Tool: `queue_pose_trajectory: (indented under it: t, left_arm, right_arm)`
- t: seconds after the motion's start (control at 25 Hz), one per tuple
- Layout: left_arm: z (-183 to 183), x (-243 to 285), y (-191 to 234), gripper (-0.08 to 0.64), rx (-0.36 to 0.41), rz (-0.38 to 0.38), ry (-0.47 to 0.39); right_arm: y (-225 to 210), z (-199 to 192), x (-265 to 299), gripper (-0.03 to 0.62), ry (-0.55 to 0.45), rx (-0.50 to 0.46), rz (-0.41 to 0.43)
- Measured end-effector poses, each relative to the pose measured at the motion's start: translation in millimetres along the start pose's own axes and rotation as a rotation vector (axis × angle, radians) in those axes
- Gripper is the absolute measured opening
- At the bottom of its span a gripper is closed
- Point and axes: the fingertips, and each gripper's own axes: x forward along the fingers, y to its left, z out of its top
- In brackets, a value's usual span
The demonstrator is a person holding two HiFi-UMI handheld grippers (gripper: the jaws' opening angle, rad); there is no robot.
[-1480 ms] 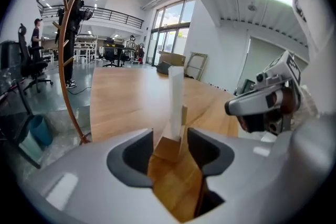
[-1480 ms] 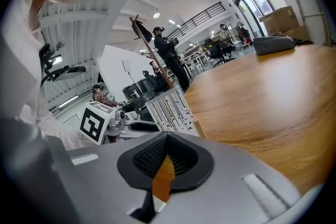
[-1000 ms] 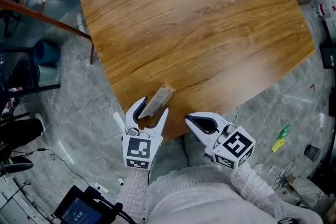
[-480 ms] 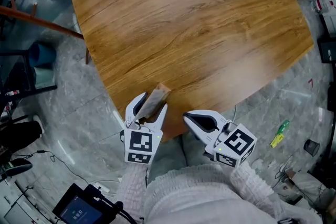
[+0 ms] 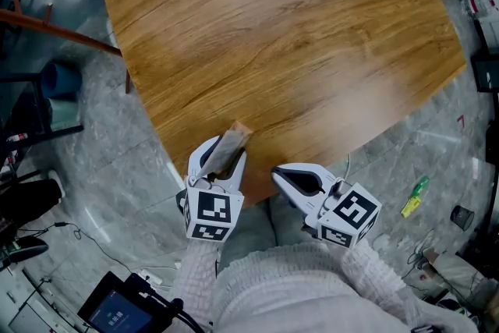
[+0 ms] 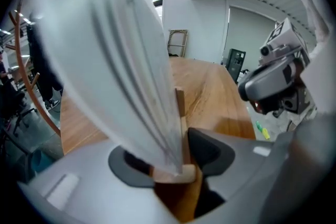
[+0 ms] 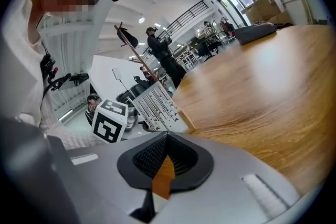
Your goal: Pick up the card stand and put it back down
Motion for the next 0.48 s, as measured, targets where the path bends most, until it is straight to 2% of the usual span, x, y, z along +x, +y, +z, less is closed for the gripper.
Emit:
queue_pose_trajectory:
  t: [0.28,0.48]
  left_arm:
    - [-0.4,-1.2,0.7,0.193,-0.002,-0.008,-0.011]
    - [4.6,-3.6,3.3,0.192,-0.039,-0.016,-0.054]
  right_arm:
    - [-1.1,-0.3,-2.8,0.0,-0.004,-0.005,-0.007]
    - [-1.8,2.5,-4.3,0.0,-0.008,-0.013,-0.011]
